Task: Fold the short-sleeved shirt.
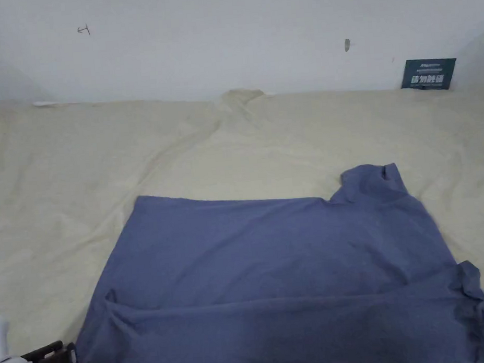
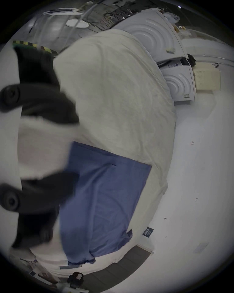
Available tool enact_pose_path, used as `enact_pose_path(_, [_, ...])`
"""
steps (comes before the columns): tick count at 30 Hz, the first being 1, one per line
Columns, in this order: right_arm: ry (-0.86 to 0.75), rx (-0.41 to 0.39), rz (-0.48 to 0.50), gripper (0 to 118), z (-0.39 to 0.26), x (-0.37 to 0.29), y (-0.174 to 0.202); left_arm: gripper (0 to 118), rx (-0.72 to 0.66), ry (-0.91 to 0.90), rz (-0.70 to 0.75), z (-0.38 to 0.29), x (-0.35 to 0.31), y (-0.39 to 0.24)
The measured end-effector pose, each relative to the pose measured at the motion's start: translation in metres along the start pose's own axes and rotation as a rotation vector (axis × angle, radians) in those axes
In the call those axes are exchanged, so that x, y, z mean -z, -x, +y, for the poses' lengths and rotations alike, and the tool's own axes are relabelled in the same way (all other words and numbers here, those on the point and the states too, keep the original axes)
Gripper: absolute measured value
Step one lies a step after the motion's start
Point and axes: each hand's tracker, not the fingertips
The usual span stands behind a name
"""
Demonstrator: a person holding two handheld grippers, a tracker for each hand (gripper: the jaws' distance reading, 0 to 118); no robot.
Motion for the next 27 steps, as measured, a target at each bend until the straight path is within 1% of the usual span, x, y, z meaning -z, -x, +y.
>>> enact_pose_path(1, [0.016,0.028,0.001,0,-0.006,0.0,0.0,1,-0.004,0.02,0.029,-0.006,-0.001,0.0])
enact_pose_path(2, [0.016,0.056,0.006,0,-0.014,-0.002,0.003,1,-0.018,0.015,0.051,-0.014,-0.002,0.0])
enact_pose_path(3, [0.026,0.042,0.033,0,-0.019,-0.004,0.004,1,-0.021,0.013,0.038,-0.018,0.005,0.006])
enact_pose_path(4, [0.024,0.024,0.021,0,-0.024,-0.004,0.008,0,-0.018,0.046,0.027,-0.02,0.008,0.008])
enact_pose_path(5, [0.019,-0.008,-0.04,0,-0.028,-0.003,0.014,0,-0.005,0.092,0.005,-0.024,0.013,0.008])
enact_pose_path(6, [0.041,-0.037,-0.059,0,-0.031,-0.003,0.018,0,0.011,0.093,0.016,-0.026,0.017,0.006])
enact_pose_path(7, [0.055,-0.046,-0.047,0,-0.033,-0.001,0.02,0,0.012,0.11,0.03,-0.027,0.019,0.002])
enact_pose_path(9, [0.064,-0.025,-0.026,0,-0.035,0.002,0.021,0,-0.002,0.051,0.022,-0.024,0.019,0.001])
enact_pose_path(10, [0.071,-0.03,-0.032,0,-0.037,0.006,0.023,0,-0.067,0.014,-0.014,-0.018,0.021,0.003])
enact_pose_path(11, [0.07,-0.039,-0.04,0,-0.037,0.009,0.025,0,-0.102,0.007,-0.05,-0.011,0.023,0.003])
enact_pose_path(12, [0.072,-0.043,-0.045,0,-0.036,0.011,0.027,3,-0.09,0.037,-0.086,-0.003,0.028,0.003])
enact_pose_path(13, [0.079,-0.04,-0.041,0,-0.035,0.013,0.028,30,-0.08,0.056,-0.109,0.003,0.034,0.003])
enact_pose_path(14, [0.084,-0.034,-0.026,0,-0.037,0.018,0.024,67,-0.058,0.067,-0.105,0.011,0.043,0.001])
enact_pose_path(15, [0.085,-0.031,-0.014,0,-0.036,0.019,0.025,99,-0.008,0.083,-0.059,0.016,0.052,-0.003])
enact_pose_path(16, [0.087,-0.03,-0.009,0,-0.034,0.021,0.027,111,0.013,0.071,-0.016,0.019,0.06,-0.005])
enact_pose_path(17, [0.091,-0.031,-0.011,0,-0.033,0.023,0.029,111,0.03,0.042,0.011,0.024,0.064,-0.005])
enact_pose_path(19, [0.097,-0.05,-0.014,0,-0.032,0.025,0.033,111,0.028,0.066,0.04,0.025,0.081,-0.004])
enact_pose_path(21, [0.107,-0.059,-0.015,0,-0.03,0.028,0.035,111,0.068,0.164,0.08,0.027,0.099,-0.003])
enact_pose_path(22, [0.11,-0.063,-0.012,0,-0.03,0.029,0.031,110,0.092,0.177,0.108,0.024,0.104,-0.003])
enact_pose_path(23, [0.111,-0.065,-0.015,0,-0.03,0.03,0.03,110,0.111,0.163,0.107,0.017,0.106,-0.004])
enact_pose_path(24, [0.114,-0.069,-0.016,0,-0.03,0.03,0.03,109,0.091,0.145,0.072,0.015,0.102,-0.003])
enact_pose_path(27, [0.122,-0.071,-0.021,0,-0.032,0.031,0.03,94,0.067,0.14,0.076,0.015,0.095,-0.007])
